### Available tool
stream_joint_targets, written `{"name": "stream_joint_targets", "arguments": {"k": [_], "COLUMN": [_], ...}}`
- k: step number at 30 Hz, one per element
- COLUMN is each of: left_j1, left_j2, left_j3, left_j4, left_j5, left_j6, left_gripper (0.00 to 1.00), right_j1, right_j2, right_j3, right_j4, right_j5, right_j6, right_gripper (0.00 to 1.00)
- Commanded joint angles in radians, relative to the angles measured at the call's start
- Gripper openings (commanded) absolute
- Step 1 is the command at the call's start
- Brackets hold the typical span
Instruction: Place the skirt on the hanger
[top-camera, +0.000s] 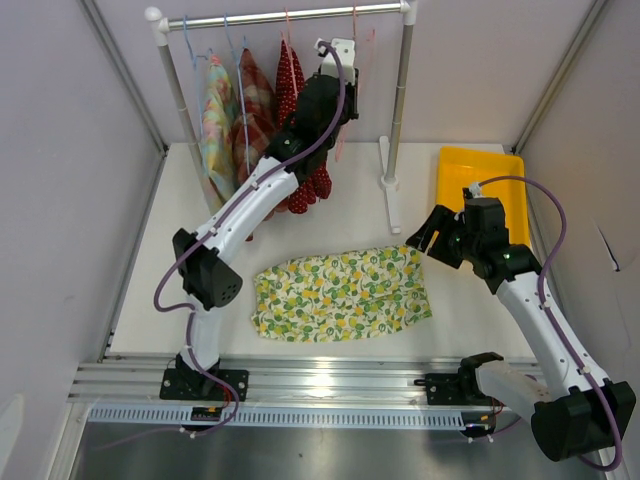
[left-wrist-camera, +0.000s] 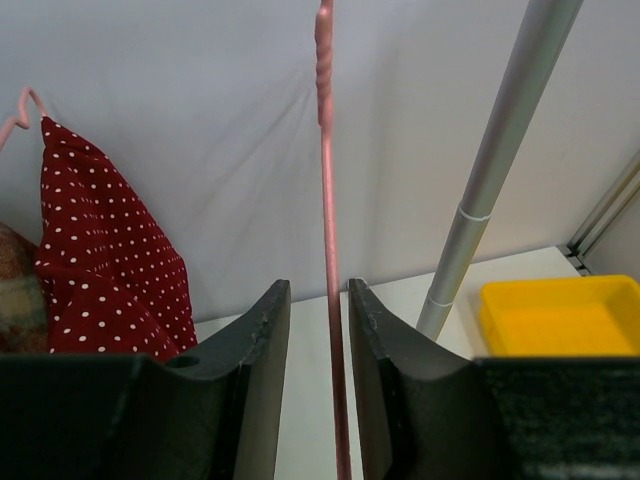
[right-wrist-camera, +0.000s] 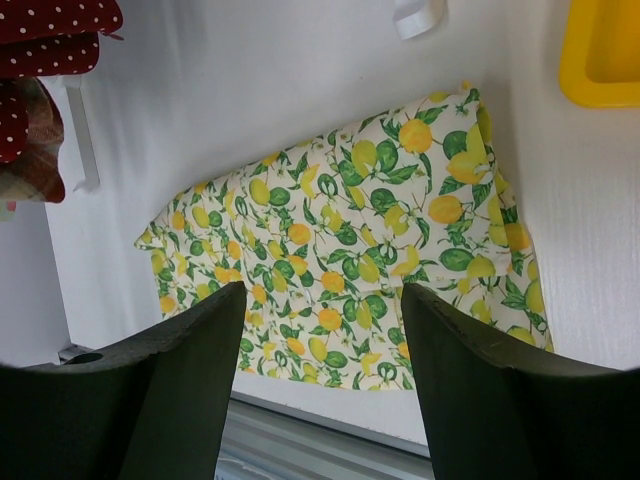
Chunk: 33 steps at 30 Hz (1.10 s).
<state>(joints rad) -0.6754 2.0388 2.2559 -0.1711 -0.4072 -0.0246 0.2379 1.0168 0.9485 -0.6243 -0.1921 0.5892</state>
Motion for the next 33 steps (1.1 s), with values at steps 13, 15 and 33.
{"name": "stream_joint_targets", "arguments": {"k": [13,15,33], "left_j1": [0.02,0.023,0.045], "left_j2": [0.0,-0.009,-0.092], "left_j3": [0.045,0.05,0.065], "left_j4": [0.045,0.054,0.067], "left_j5": [0.093,0.103,0.136], "left_j6": [-0.003,0.0,0.022], "left_gripper": [0.03,0.0,0.0], "right_j1": [-0.018,-0.018,-0.026], "right_j2": [-0.012,-0.012,-0.004], "right_j3": [0.033,0.035,0.044], "right_j4": [0.011,0.011,0.012], "right_j5": [-0.023,-0.029,-0.038], "right_j6": [-0.034,-0.038,-0.051], "right_gripper": [0.68,0.67,0.65]}}
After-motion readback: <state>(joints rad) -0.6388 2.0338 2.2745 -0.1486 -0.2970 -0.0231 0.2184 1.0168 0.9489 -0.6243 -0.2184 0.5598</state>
